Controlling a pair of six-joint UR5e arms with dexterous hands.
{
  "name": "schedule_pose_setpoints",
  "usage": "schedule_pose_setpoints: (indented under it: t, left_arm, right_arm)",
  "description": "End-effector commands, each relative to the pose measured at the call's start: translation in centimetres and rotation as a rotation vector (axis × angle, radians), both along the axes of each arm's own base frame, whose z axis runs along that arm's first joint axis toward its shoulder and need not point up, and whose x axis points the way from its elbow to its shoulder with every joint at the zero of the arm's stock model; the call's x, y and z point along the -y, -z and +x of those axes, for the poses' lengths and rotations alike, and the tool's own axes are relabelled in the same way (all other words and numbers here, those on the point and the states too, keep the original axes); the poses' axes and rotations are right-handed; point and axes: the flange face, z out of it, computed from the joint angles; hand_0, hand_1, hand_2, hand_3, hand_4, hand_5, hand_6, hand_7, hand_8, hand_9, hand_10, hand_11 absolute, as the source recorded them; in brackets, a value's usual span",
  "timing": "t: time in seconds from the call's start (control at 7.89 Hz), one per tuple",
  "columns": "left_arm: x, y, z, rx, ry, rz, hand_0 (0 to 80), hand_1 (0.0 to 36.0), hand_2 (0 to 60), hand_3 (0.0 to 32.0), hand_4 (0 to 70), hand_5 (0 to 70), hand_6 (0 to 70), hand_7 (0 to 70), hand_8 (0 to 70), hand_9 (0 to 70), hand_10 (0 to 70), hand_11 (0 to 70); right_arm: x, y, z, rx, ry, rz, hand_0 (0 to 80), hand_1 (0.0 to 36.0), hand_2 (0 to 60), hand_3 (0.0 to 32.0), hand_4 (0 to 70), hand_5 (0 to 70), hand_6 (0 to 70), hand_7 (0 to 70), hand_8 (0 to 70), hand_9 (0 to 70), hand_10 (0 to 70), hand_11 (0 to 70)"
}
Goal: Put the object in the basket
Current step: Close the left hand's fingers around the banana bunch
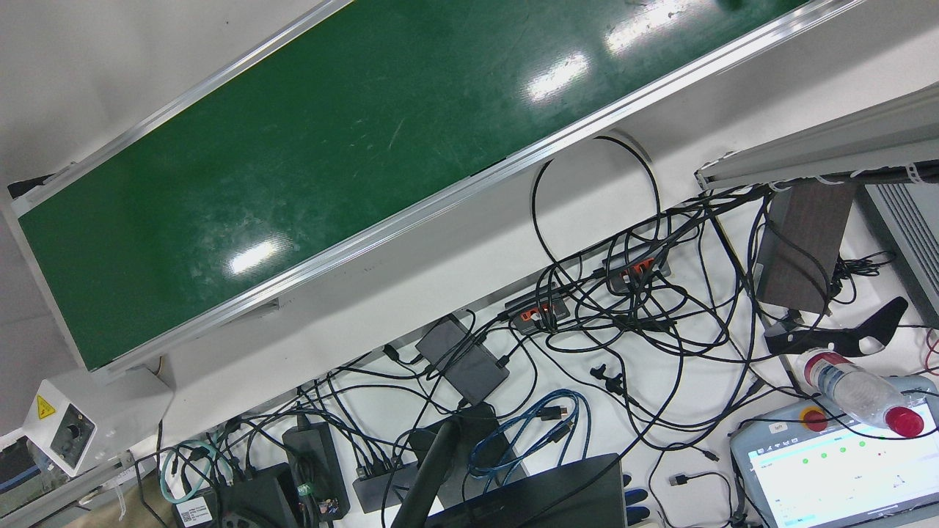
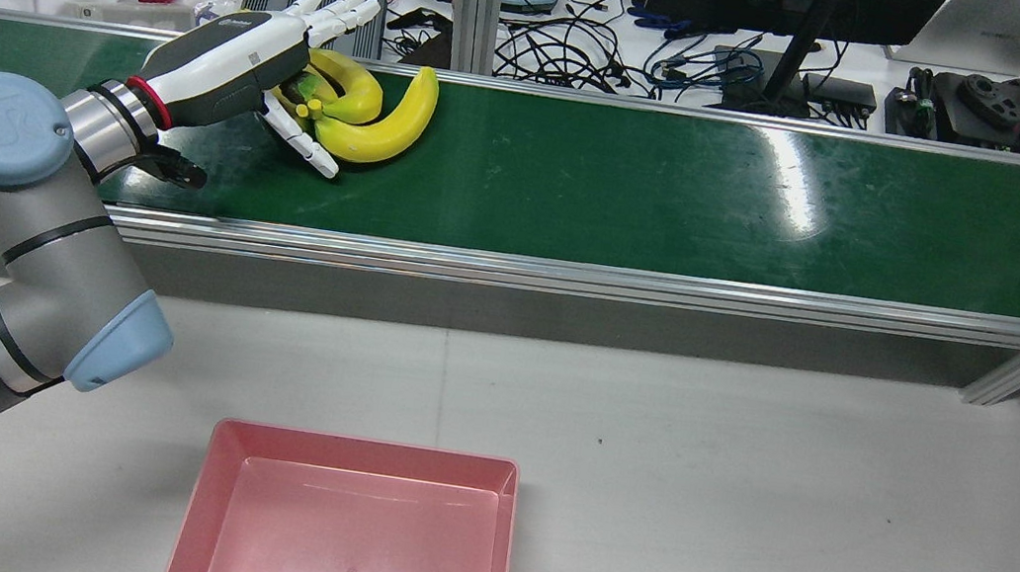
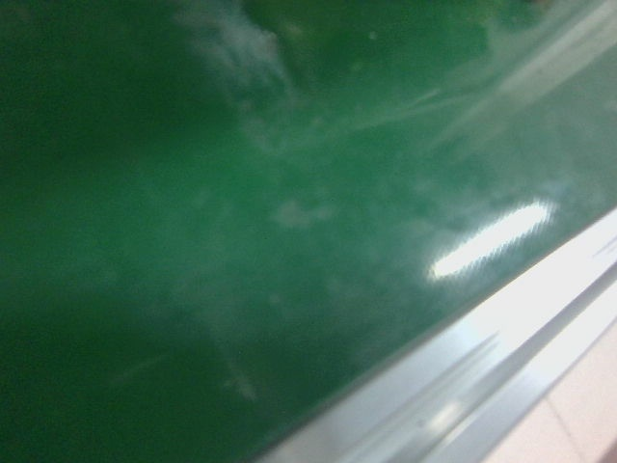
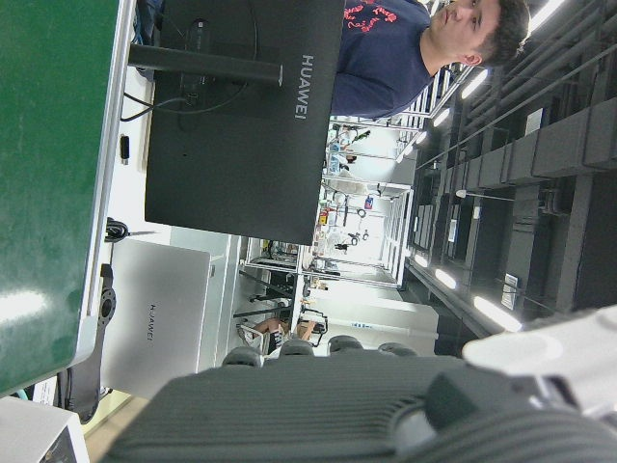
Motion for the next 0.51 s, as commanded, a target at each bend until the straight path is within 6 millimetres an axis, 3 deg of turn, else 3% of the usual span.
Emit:
schedule_pose_setpoints:
  t: [0.0, 0.13, 0.38]
  left_arm:
    - [0.06, -0.09, 0.01, 0.000, 0.000, 0.000, 50.7, 15.7, 6.7, 0.0, 17.4, 7.7, 0.6, 6.8, 8.6, 12.1, 2.8, 5.6]
    - [0.03, -0.04, -0.01, 0.000, 0.000, 0.000, 50.4, 14.3, 7.0, 0.0, 25.2, 16.1, 3.2, 11.8, 11.7, 16.8, 4.9, 8.3]
    - [-0.04, 0.06, -0.22, 0.012, 0.007, 0.006, 49.9, 10.9, 5.0, 0.0, 38.3, 41.8, 14.7, 28.6, 22.6, 35.4, 15.9, 23.7]
  right_arm:
    - [0.00, 0.00, 0.00, 0.001, 0.000, 0.000, 0.0, 0.0, 0.0, 0.0, 0.0, 0.0, 0.0, 0.0, 0.0, 0.0, 0.0, 0.0]
    - [0.00, 0.00, 0.00, 0.001, 0.000, 0.000, 0.0, 0.0, 0.0, 0.0, 0.0, 0.0, 0.0, 0.0, 0.0, 0.0, 0.0, 0.0]
    - [0.00, 0.00, 0.00, 0.001, 0.000, 0.000, 0.0, 0.0, 0.0, 0.0, 0.0, 0.0, 0.0, 0.0, 0.0, 0.0, 0.0, 0.0]
